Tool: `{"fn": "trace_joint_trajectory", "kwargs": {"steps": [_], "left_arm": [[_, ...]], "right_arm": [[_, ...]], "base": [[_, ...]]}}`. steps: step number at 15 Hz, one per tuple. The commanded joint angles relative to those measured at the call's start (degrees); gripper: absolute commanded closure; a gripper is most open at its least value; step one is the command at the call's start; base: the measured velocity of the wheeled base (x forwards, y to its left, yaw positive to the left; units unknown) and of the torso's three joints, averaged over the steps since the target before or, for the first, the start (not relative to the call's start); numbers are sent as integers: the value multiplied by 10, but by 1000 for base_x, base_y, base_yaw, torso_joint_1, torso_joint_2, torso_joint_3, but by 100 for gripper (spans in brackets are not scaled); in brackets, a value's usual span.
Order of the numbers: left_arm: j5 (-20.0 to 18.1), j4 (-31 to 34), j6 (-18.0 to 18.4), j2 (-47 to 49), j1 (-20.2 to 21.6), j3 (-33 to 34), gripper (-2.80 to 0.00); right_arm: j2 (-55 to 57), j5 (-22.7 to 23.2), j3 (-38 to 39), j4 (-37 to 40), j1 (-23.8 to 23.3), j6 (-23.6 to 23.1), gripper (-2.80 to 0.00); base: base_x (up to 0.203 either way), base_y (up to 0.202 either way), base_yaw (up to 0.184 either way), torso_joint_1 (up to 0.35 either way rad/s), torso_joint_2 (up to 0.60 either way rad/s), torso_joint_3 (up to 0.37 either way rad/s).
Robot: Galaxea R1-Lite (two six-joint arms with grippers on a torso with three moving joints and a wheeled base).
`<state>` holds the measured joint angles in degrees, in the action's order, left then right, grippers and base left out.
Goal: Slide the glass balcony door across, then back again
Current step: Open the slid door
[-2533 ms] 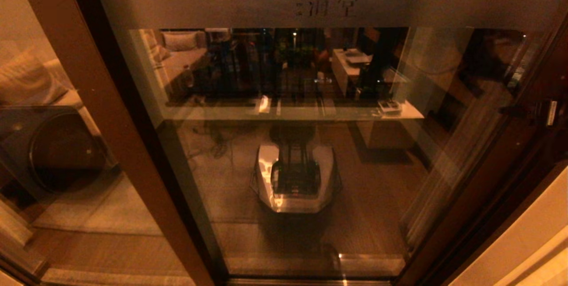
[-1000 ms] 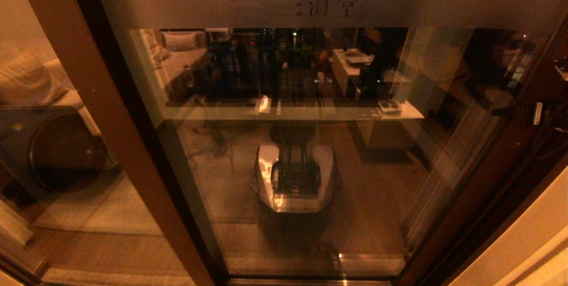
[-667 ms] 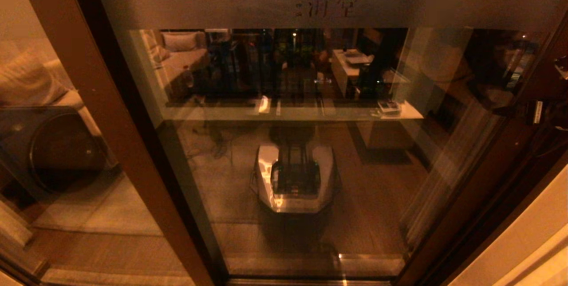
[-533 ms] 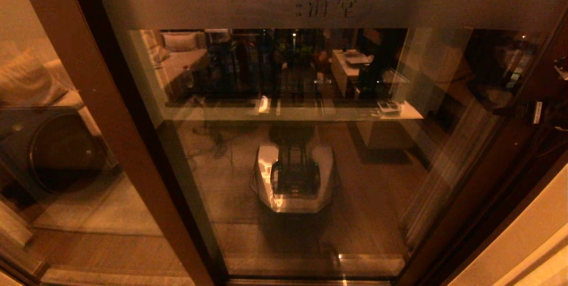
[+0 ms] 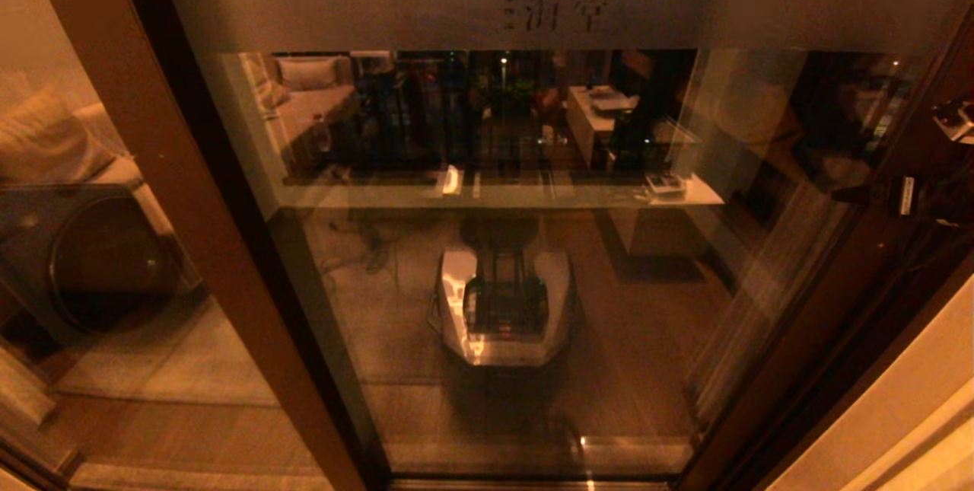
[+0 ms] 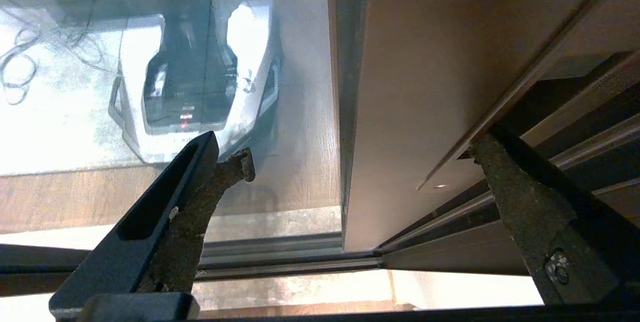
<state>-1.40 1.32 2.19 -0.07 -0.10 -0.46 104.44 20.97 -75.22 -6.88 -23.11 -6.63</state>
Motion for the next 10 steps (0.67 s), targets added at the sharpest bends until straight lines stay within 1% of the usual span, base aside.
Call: {"fn": "trace_joint_trajectory", "kwargs": {"steps": [1,6,10], "left_arm": [[0,0,0,1,0,0,0],[0,0,0,1,0,0,0],[0,0,0,1,0,0,0]], "right_arm": [[-1,4,0,-2,6,0,-280],[-7,4,2,-2,11,0,-280],[-21,4,9,-2,26,1,-280]], "base": [[0,0,0,0,0,0],[0,0,0,0,0,0],[0,0,0,0,0,0]]}}
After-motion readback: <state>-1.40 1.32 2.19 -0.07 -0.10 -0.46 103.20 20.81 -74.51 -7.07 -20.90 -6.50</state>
